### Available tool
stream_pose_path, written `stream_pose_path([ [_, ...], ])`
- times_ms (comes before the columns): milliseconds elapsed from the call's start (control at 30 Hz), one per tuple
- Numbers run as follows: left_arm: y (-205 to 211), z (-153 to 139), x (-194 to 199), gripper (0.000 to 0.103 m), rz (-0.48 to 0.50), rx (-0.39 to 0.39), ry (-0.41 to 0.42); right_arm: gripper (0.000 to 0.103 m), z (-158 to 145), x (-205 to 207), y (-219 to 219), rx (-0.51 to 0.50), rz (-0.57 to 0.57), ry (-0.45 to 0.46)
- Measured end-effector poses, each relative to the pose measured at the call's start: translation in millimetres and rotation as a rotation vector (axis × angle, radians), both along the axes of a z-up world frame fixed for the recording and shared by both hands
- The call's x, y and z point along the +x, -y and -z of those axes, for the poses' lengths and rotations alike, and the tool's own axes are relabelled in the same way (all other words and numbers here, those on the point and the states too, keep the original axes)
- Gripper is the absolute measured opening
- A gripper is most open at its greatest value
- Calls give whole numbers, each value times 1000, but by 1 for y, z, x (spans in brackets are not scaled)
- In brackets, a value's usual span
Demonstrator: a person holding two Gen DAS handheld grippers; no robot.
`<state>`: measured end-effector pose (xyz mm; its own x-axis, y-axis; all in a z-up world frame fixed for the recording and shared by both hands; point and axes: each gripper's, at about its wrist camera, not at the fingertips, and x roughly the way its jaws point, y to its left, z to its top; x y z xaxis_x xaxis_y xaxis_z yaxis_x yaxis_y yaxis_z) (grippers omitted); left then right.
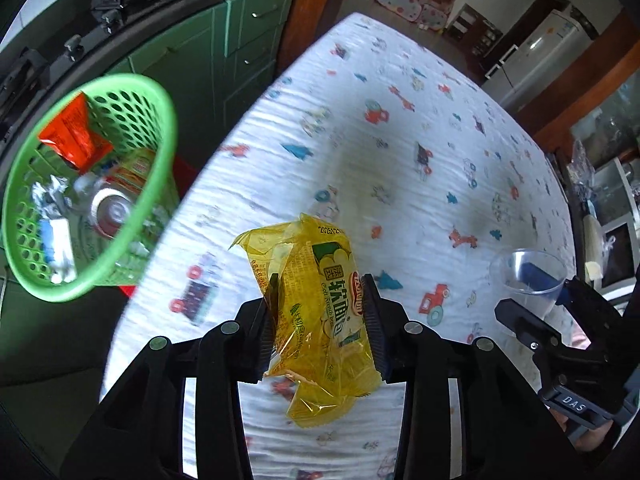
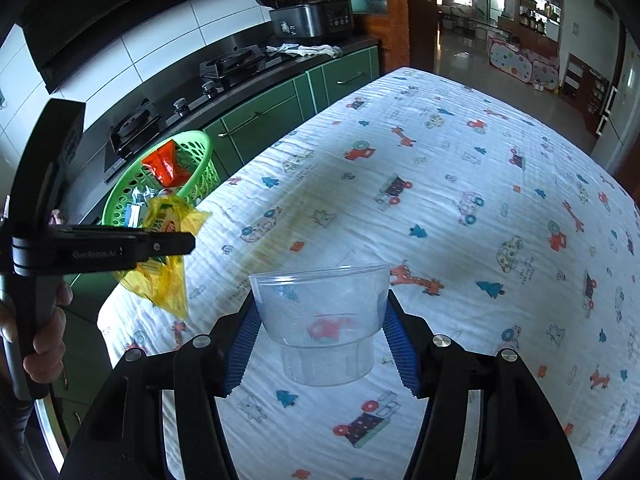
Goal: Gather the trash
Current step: 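Carry the cup and snack bag to the basket and release both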
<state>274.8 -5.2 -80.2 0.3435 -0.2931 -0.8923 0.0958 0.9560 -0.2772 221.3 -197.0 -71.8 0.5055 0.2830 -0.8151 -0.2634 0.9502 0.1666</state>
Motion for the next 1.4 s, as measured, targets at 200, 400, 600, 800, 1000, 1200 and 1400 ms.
stream_pose_path([
  [200, -47, -23, 10, 39, -82, 29, 58, 58, -10, 17, -33, 14, -64, 23],
  [400, -101, -37, 23, 39, -168, 66, 89, 58, -22, 41, -81, 30, -141, 49],
  [600, -161, -45, 38, 39, -257, 94, 103, 58, -30, 66, -130, 40, -206, 66],
  [800, -208, -41, 52, 39, -315, 111, 100, 58, -30, 95, -176, 56, -241, 65],
  [1000, -245, -26, 70, 40, -359, 92, 73, 58, -25, 122, -218, 66, -275, 51],
  [1200, -266, -8, 83, 54, -381, 97, 47, 58, -17, 149, -253, 65, -295, 36],
  [1400, -279, 2, 85, 70, -392, 84, 33, 58, -4, 173, -276, 60, -295, 7],
])
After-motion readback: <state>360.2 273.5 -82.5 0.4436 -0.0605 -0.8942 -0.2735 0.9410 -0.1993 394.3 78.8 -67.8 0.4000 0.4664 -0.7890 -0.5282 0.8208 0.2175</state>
